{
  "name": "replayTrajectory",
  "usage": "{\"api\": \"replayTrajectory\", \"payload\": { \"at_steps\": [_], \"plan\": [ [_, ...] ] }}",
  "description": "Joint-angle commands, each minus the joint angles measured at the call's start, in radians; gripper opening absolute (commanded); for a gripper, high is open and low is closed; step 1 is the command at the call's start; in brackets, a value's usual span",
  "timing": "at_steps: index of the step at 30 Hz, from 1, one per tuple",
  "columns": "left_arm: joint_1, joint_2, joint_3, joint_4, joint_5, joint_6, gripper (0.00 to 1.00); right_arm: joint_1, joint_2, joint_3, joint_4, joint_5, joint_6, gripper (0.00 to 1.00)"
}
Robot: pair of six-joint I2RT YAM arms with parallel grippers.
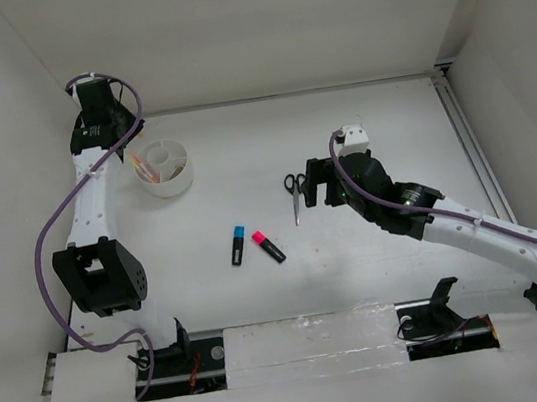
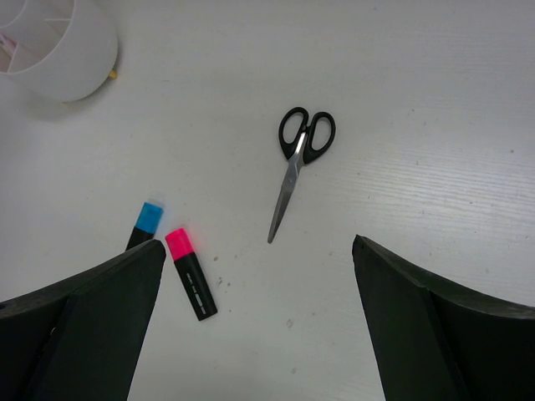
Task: Sort the stationery into containers
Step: Place the stationery in the storage box.
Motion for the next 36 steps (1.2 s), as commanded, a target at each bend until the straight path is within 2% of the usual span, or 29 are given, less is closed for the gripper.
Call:
{"api": "replayTrajectory", "payload": {
  "at_steps": [1, 31, 36],
  "plan": [
    [0.003, -0.034, 0.017, 0.004, -0.027, 0.015, 0.0, -0.008, -0.023, -0.005, 0.051, -0.017, -0.009, 1.0],
    [0.003, -0.025, 0.026, 0.035, -0.037, 0.024, 0.0, -0.017, -0.032, -0.005, 0.041, -0.036, -0.027, 1.0],
    [0.003, 0.023, 0.036, 0.026, -0.037, 0.025, 0.0, -0.017, -0.054, -0.005, 0.031, -0.036, -0.027, 1.0]
  ]
}}
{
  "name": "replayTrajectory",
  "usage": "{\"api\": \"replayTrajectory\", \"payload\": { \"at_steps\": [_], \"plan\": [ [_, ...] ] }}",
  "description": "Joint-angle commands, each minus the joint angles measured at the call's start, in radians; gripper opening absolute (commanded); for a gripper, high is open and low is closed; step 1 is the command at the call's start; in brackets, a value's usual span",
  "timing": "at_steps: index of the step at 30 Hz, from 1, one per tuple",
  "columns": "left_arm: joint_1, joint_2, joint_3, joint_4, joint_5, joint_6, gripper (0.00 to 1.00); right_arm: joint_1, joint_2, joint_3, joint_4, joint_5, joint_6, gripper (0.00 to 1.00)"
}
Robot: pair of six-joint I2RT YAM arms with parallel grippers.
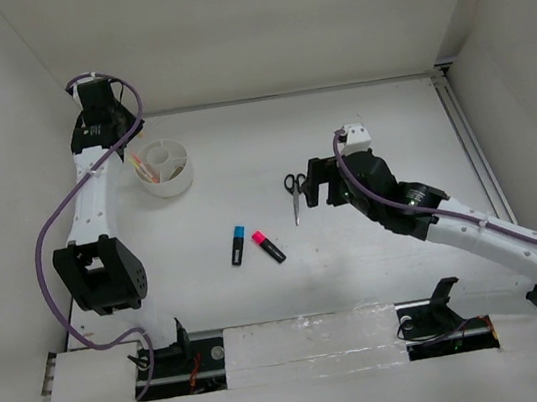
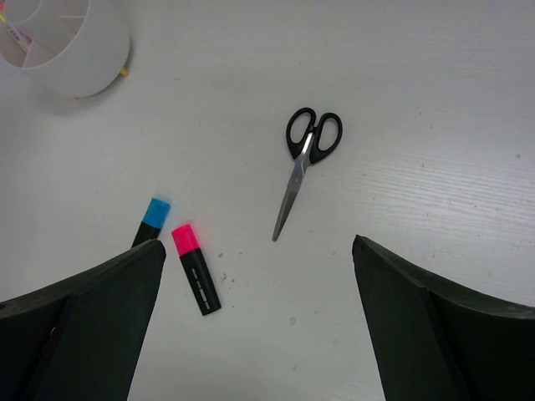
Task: Sort the stationery into containers
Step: Place the stationery in the storage box.
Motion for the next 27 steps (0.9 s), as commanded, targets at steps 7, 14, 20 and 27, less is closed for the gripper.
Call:
{"api": "replayTrajectory", "payload": {
  "at_steps": [7, 14, 20, 27],
  "plan": [
    [0.003, 0.101, 0.065, 0.024, -0.003, 0.013, 0.0, -0.006, -0.038, -0.014, 0.042, -0.011, -0.03, 1.0],
    [0.078, 0.186, 0.125, 0.024, 0.084, 0.053, 0.0, -0.016, -0.047, -0.023, 0.051, -0.03, -0.05, 1.0],
    [0.189, 0.253, 0.138, 0.069, 0.293, 0.062, 0.0, -0.025, -0.028, -0.032, 0.069, -0.062, -0.059, 1.0],
    [0.189, 0.293, 0.147, 0.118, 0.435, 0.083, 0.0, -0.025, -0.008, -0.032, 0.091, -0.083, -0.069, 1.0]
  ]
}}
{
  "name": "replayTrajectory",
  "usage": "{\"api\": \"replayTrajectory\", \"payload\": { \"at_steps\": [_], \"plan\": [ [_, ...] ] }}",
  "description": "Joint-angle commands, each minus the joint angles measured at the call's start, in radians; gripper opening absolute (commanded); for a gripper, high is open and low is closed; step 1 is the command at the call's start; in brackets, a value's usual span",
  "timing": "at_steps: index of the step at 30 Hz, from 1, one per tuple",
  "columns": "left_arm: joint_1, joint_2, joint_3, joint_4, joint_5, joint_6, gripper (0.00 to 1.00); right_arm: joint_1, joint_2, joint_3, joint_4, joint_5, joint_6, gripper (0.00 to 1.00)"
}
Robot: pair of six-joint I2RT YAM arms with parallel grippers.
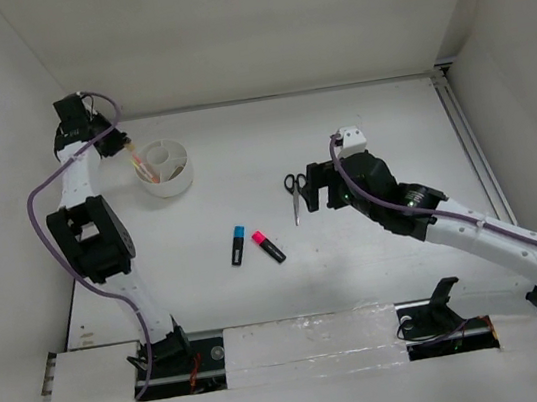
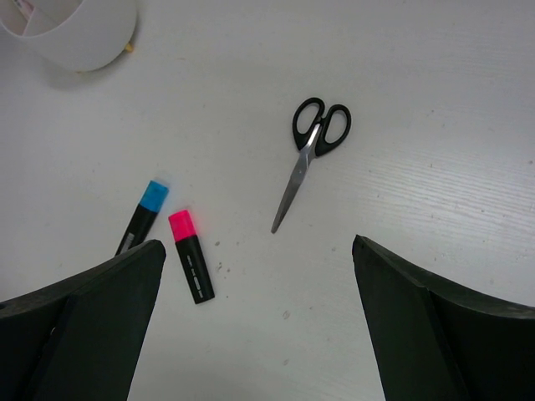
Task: Sort the stationery into containers
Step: Place the stationery in the storage box.
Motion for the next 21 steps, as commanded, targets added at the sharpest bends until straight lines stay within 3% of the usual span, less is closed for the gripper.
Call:
{"api": "replayTrajectory", "payload": {
  "at_steps": [1, 6, 11, 15, 21],
  "plan": [
    [-0.021, -0.013, 0.057, 0.058, 0.134, 0.044, 0.0, -0.008, 0.0, -0.001, 0.066, -0.027, -0.019, 1.0],
    [-0.054, 0.016, 0.143, 0.047, 0.179, 0.095, 0.0, -0.008, -0.01, -0.01, 0.075, -0.038, -0.019, 1.0],
    [-0.063, 0.075, 0.253, -0.008, 0.125, 0.131, 0.0, -0.008, -0.037, -0.028, 0.084, -0.047, -0.028, 1.0],
    [-0.072, 0.075, 0.254, -0.034, 0.082, 0.132, 0.0, -0.008, -0.056, -0.039, 0.095, -0.058, -0.028, 1.0],
    [-0.072, 0.043, 0.128, -0.022, 0.031, 0.119, 0.0, -0.008, -0.056, -0.048, 0.104, -0.078, -0.028, 1.0]
  ]
}}
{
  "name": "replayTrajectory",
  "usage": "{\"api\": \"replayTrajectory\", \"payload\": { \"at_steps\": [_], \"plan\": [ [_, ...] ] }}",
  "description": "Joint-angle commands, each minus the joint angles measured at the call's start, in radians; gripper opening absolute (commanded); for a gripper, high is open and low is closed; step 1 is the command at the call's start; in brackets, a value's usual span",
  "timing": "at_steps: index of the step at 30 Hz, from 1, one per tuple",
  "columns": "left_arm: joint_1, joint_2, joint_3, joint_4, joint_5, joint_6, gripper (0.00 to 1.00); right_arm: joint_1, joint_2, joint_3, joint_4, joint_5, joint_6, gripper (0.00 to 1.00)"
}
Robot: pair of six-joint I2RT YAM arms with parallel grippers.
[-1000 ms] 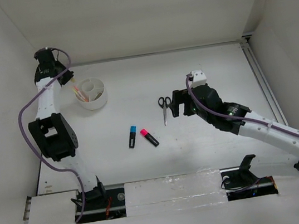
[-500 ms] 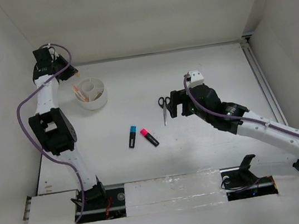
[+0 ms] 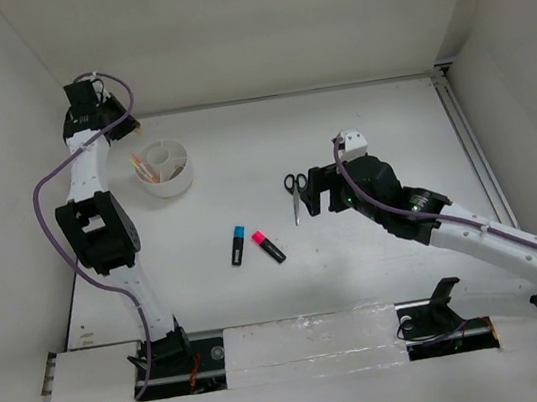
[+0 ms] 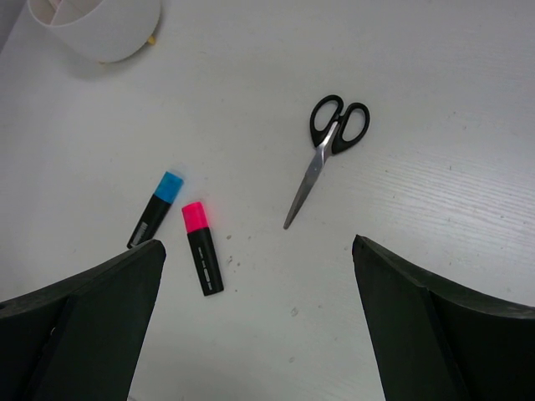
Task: Sort the stationery into containers
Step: Place the stationery in the storage box.
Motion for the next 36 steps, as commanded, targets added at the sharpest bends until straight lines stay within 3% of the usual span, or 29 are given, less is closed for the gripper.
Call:
{"api": "replayTrajectory", "payload": {
  "at_steps": [1, 9, 28, 31, 36],
  "plan": [
    [-0.001, -0.03, -0.063, 0.004, -0.037, 0.007, 0.0, -0.005, -0.019, -0.004, 0.059, -0.03, -0.013, 1.0],
    [-0.001, -0.051, -0.149, 0.03, -0.047, -0.002, 0.0, -0.005, -0.037, -0.013, 0.068, -0.039, -0.013, 1.0],
    [-0.001, -0.032, -0.138, 0.021, -0.034, -0.012, 0.0, -0.005, -0.056, -0.023, 0.077, -0.048, -0.013, 1.0],
    [-0.001, -0.031, -0.138, 0.012, -0.034, -0.012, 0.12, -0.005, -0.056, -0.023, 0.077, -0.048, -0.013, 1.0],
    [-0.001, -0.031, -0.129, 0.012, -0.02, -0.012, 0.17, -0.005, -0.056, -0.023, 0.077, -0.048, -0.013, 1.0]
  ]
}}
